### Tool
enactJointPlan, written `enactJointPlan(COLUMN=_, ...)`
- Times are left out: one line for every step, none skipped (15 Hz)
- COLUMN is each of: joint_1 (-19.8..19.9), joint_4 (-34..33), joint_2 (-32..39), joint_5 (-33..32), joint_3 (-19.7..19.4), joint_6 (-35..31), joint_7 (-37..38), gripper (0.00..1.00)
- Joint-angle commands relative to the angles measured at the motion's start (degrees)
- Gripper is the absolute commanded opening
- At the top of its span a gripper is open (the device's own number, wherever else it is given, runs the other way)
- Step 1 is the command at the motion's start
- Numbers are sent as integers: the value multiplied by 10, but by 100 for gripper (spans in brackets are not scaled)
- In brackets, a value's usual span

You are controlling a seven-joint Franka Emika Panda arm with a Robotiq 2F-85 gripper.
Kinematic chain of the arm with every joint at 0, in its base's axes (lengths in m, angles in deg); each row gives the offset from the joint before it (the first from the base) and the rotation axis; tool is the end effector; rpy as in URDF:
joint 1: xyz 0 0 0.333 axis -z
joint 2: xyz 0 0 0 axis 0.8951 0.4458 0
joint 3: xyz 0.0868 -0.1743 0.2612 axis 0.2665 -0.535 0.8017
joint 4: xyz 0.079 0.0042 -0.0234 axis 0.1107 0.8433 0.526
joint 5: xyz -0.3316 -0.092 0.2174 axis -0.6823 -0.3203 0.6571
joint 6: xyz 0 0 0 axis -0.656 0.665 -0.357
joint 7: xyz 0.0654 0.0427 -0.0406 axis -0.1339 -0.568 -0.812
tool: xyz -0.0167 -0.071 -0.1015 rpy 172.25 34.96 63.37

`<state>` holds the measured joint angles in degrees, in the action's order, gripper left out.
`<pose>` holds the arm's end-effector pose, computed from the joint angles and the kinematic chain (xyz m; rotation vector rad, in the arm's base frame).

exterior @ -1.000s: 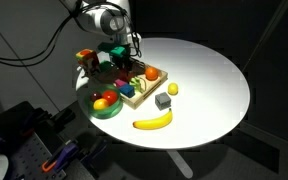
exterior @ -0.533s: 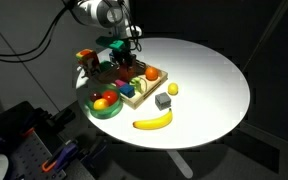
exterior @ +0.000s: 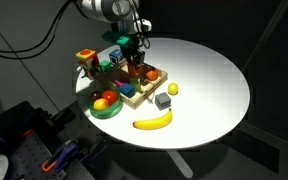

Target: Move the orange cube to the table

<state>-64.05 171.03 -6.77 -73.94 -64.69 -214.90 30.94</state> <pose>0.6272 -0.0275 0.1830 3.0952 -0.1403 -0.0541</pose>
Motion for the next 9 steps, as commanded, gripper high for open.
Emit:
enactJointPlan(joint_1=16, joint_4=9, joint_2=-18, joint_5=6, joint_3=-9, joint_6=18, joint_7=10, gripper=24)
enactJointPlan(joint_1=21, joint_4=7, joint_2=-18, joint_5=5, joint_3=-13, joint_6=23, joint_7=10, gripper=24)
enactJointPlan(joint_1=25, joint_4=7, joint_2=-17, joint_5=4, joint_3=-17, joint_6=26, joint_7=10, gripper=24)
enactJointPlan(joint_1=30, joint_4=6, joint_2=-17, joint_5=4, joint_3=-20, joint_6=31, joint_7=9, gripper=24)
enactJointPlan(joint_1=34, joint_4=6, joint_2=-17, joint_5=2, joint_3=-24, joint_6=33, joint_7=8, gripper=24)
enactJointPlan(joint_1=38, joint_4=7, joint_2=-17, joint_5=1, joint_3=-28, joint_6=36, joint_7=6, gripper=24)
enactJointPlan(joint_1=42, joint_4=9, joint_2=-17, joint_5=0, joint_3=-31, joint_6=39, joint_7=5, gripper=24)
enactJointPlan(joint_1=46, joint_4=9, joint_2=-16, joint_5=-1, joint_3=-35, joint_6=42, joint_7=2, gripper=24)
enactJointPlan(joint_1=49, joint_4=11, joint_2=-15, joint_5=-3, joint_3=-38, joint_6=45, joint_7=1, gripper=24)
